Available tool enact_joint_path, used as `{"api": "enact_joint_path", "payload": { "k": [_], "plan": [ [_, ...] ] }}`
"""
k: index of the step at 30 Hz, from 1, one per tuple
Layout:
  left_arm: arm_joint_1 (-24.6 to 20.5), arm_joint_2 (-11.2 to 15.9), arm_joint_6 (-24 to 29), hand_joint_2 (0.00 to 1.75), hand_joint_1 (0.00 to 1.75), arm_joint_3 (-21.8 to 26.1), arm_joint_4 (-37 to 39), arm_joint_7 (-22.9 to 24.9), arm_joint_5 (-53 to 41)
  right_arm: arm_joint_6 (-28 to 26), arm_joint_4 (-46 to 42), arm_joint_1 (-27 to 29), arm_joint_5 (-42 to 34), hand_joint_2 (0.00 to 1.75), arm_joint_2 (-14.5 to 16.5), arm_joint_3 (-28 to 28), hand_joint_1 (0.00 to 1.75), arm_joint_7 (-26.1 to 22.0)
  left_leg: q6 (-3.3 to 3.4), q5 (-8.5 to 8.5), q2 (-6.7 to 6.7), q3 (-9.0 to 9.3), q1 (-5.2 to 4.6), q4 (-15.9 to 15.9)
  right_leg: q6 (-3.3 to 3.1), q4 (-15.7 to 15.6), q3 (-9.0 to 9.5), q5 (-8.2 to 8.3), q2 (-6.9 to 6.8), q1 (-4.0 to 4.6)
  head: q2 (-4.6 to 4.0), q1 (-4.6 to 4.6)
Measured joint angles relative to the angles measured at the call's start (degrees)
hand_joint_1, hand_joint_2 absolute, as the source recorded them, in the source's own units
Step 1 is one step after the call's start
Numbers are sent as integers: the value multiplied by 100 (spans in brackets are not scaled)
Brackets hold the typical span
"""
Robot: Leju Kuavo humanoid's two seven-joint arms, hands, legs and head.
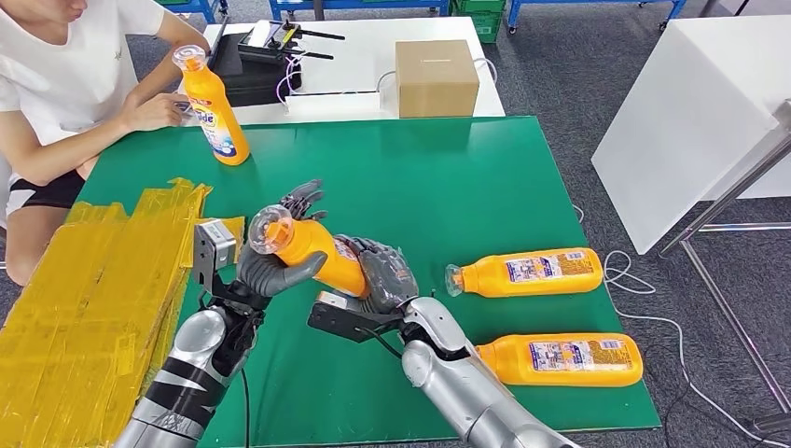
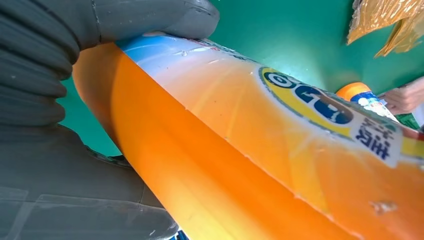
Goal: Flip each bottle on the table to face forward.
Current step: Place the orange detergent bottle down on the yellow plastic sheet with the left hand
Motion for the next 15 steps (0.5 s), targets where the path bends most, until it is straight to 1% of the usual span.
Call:
{"api": "enact_joint_path", "payload": {
  "k": [15],
  "plan": [
    [2, -55, 116, 175, 175, 61, 43, -11, -101, -231, -73, 147, -32, 175, -4, -3, 175, -60, 0, 0, 0, -1, 0, 0, 0, 0, 0, 0, 0, 0, 0, 1]
  ]
}}
